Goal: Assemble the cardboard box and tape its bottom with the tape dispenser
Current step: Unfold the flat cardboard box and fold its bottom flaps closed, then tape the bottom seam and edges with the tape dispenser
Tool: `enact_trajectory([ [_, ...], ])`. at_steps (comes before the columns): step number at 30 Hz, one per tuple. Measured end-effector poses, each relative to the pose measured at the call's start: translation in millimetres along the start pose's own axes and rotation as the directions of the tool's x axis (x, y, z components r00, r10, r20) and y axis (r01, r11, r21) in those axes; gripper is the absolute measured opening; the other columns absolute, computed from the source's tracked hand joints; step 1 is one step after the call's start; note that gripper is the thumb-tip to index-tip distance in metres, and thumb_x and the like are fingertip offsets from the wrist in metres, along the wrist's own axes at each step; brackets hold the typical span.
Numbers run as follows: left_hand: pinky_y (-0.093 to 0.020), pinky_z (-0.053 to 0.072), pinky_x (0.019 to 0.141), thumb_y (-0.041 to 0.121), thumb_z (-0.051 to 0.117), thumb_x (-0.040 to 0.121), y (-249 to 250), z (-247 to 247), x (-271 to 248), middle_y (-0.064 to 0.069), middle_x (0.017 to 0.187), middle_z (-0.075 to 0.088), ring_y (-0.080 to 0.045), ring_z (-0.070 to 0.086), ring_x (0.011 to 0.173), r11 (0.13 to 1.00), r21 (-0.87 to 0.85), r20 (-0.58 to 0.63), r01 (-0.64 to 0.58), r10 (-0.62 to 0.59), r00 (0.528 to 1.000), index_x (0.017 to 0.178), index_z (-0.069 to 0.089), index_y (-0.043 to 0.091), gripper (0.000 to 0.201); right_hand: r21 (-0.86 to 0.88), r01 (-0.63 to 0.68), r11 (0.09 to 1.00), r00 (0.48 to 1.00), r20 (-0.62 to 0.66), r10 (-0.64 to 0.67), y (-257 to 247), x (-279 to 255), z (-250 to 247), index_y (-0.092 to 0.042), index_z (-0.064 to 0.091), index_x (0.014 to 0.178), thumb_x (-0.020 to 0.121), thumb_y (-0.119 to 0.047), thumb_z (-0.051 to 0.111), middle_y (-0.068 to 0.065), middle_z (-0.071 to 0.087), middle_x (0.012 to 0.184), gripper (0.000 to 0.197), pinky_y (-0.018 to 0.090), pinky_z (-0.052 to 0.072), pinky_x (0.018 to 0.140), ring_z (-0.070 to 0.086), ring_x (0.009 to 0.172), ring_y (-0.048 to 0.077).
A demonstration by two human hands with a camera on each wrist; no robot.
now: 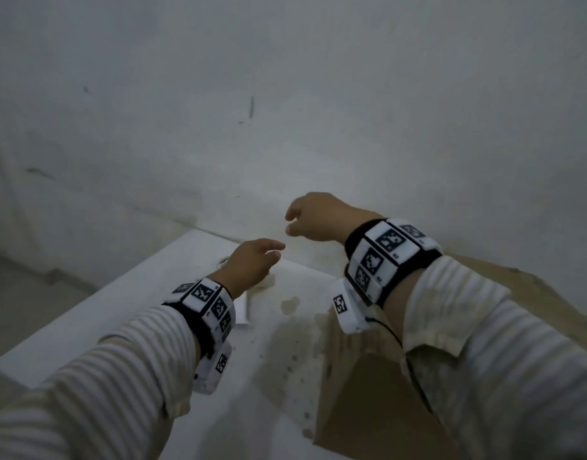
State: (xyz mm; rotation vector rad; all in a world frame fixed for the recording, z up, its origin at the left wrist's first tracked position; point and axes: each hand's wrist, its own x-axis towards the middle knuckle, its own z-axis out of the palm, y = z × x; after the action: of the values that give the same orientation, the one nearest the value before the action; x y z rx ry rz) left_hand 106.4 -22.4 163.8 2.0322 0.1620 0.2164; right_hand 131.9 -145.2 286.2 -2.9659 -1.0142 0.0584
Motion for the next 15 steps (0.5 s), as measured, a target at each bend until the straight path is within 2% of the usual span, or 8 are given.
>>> enact_trajectory([
  [2,-0.030,0.045,0.098,0.016,0.051,0.093,-29,-23,20,-0.003,0.119,0.061,-0.019,0.058,0.105,0.998,0.015,-0.014,0.066,-0.066,0.998,0.120,0.064,0.015,0.030,0.010,0.007,1.000,1.000,0.010,-0.007,-26,36,4,0.000,0.060,0.125,0.094,-0.024,0.052,0.015,0.061,0.129,0.039,0.036,0.045,0.100,0.056,0.119,0.029],
  [4,-0.026,0.045,0.086,0.015,0.051,0.093,-60,-43,38,-0.003,0.114,0.062,-0.018,0.058,0.096,0.990,0.037,-0.017,0.136,-0.136,0.991,0.117,0.065,0.016,0.027,0.009,0.008,1.000,0.999,0.038,-0.008,-47,72,18,0.001,0.060,0.125,0.095,-0.021,0.050,0.016,0.061,0.129,0.038,0.036,0.045,0.101,0.056,0.119,0.030],
  [5,-0.027,0.045,0.084,0.016,0.052,0.093,-77,-52,47,-0.005,0.117,0.064,-0.020,0.059,0.097,0.986,0.048,-0.015,0.157,-0.157,0.988,0.114,0.065,0.017,0.026,0.009,0.007,1.000,0.998,0.060,-0.008,-55,90,28,0.000,0.060,0.124,0.095,-0.022,0.050,0.015,0.061,0.128,0.037,0.035,0.045,0.100,0.056,0.118,0.030],
  [8,-0.028,0.043,0.090,0.018,0.051,0.093,-123,-72,72,-0.010,0.129,0.060,-0.026,0.058,0.114,0.964,0.163,-0.011,0.211,-0.212,0.977,0.121,0.061,0.013,0.030,0.005,-0.006,1.000,0.989,0.151,0.005,-71,140,75,-0.003,0.064,0.118,0.093,-0.026,0.052,0.012,0.063,0.125,0.036,0.031,0.046,0.094,0.058,0.115,0.027],
  [10,-0.031,0.042,0.096,0.018,0.049,0.093,-150,-80,86,-0.010,0.133,0.057,-0.027,0.055,0.118,0.942,0.198,-0.006,0.272,-0.276,0.961,0.126,0.057,0.011,0.035,0.016,-0.040,0.999,0.972,0.230,0.035,-73,163,110,-0.004,0.068,0.106,0.091,-0.025,0.053,0.012,0.065,0.119,0.030,0.026,0.044,0.083,0.059,0.110,0.027],
  [12,-0.031,0.039,0.102,0.016,0.047,0.093,-175,-81,98,-0.009,0.138,0.053,-0.025,0.050,0.125,0.920,0.227,0.001,0.321,-0.329,0.944,0.129,0.055,0.011,0.037,0.067,-0.094,0.993,0.956,0.286,0.071,-70,180,144,-0.014,0.065,0.095,0.091,-0.020,0.051,0.010,0.064,0.109,0.016,0.022,0.037,0.071,0.058,0.101,0.026],
  [13,-0.030,0.037,0.104,0.016,0.047,0.093,-186,-81,104,-0.008,0.139,0.051,-0.024,0.048,0.127,0.910,0.237,0.007,0.340,-0.352,0.936,0.130,0.054,0.012,0.038,0.084,-0.128,0.988,0.946,0.308,0.097,-68,186,160,-0.016,0.064,0.096,0.091,-0.018,0.050,0.009,0.060,0.104,0.015,0.021,0.038,0.071,0.055,0.098,0.024],
  [15,-0.028,0.036,0.104,0.016,0.047,0.092,-206,-78,115,-0.008,0.140,0.050,-0.024,0.047,0.128,0.891,0.248,0.031,0.381,-0.401,0.916,0.130,0.053,0.012,0.039,0.122,-0.205,0.971,0.919,0.366,0.147,-63,195,186,-0.014,0.061,0.096,0.092,-0.016,0.049,0.011,0.058,0.108,0.013,0.029,0.041,0.083,0.055,0.103,0.025],
])
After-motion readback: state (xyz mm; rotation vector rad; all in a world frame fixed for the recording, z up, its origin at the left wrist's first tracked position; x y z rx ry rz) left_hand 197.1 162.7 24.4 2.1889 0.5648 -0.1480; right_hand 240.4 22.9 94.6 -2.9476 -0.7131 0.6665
